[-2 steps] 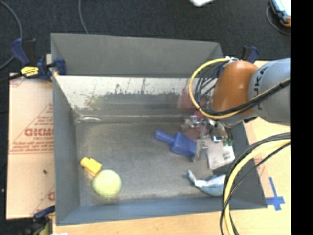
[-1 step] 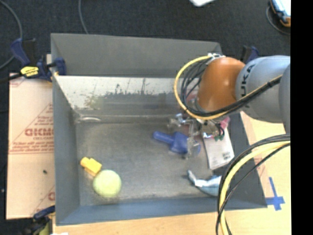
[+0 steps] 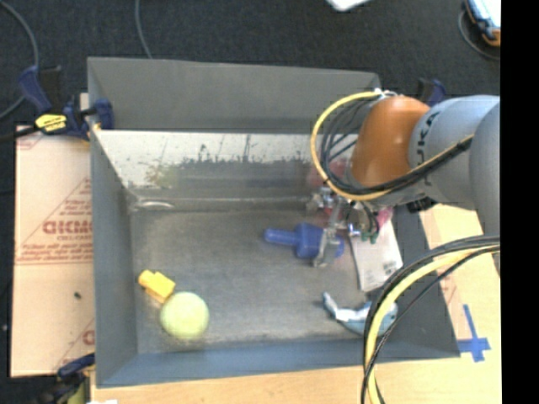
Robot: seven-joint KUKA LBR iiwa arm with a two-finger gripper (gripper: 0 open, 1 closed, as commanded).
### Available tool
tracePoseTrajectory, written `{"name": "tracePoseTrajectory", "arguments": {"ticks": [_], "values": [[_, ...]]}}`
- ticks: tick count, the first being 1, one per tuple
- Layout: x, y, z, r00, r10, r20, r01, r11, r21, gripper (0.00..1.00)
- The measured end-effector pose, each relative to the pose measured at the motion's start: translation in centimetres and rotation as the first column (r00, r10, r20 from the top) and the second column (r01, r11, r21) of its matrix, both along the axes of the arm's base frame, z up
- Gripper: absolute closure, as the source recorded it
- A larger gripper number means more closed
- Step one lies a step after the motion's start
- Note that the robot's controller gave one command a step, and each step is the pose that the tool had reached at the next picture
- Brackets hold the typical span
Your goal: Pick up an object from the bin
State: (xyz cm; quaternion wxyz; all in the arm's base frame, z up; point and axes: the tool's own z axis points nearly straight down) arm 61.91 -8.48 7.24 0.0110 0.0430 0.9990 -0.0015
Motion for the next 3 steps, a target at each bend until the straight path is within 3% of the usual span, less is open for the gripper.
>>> {"name": "tracePoseTrajectory", "arguments": {"ticks": [1,3], "values": [[2.55,3.01,-0.05,0.970,0.244,-0.002,-0.244,0.970,-0.008,1.00],[2.83,2.40,0.70,0.967,0.255,0.007,-0.255,0.967,-0.011,1.00]]}}
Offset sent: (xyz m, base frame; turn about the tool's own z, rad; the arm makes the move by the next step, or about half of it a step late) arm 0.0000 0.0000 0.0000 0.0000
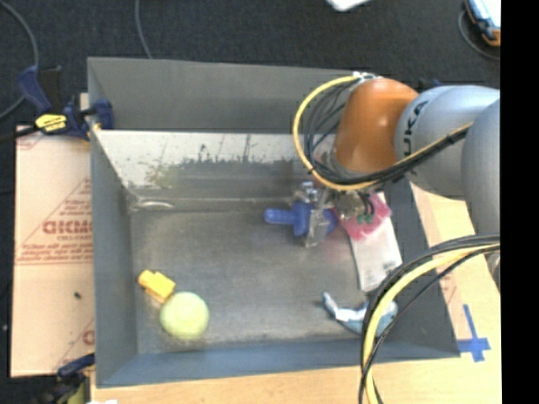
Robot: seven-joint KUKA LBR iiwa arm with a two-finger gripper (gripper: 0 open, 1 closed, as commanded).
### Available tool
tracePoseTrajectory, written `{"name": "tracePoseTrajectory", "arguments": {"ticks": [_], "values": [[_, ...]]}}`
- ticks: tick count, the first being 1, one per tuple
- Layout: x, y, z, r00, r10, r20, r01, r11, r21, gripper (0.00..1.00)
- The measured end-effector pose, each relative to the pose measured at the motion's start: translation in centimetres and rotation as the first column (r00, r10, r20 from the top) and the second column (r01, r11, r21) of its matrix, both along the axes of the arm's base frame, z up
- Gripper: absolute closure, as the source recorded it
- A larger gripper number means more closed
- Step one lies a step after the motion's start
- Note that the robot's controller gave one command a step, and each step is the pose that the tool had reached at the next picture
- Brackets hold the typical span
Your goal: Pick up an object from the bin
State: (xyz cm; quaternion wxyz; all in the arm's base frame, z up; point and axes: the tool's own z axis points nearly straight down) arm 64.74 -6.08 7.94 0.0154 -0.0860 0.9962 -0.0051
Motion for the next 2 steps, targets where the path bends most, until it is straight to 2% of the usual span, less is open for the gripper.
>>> {"name": "tracePoseTrajectory", "arguments": {"ticks": [1,2], "values": [[0.5,1.5,0.8,1.000,-0.006,0.003,0.006,1.000,0.002,1.00],[0.4,-0.3,7.7,0.999,0.042,0.008,-0.042,0.999,-0.003,1.00]]}}
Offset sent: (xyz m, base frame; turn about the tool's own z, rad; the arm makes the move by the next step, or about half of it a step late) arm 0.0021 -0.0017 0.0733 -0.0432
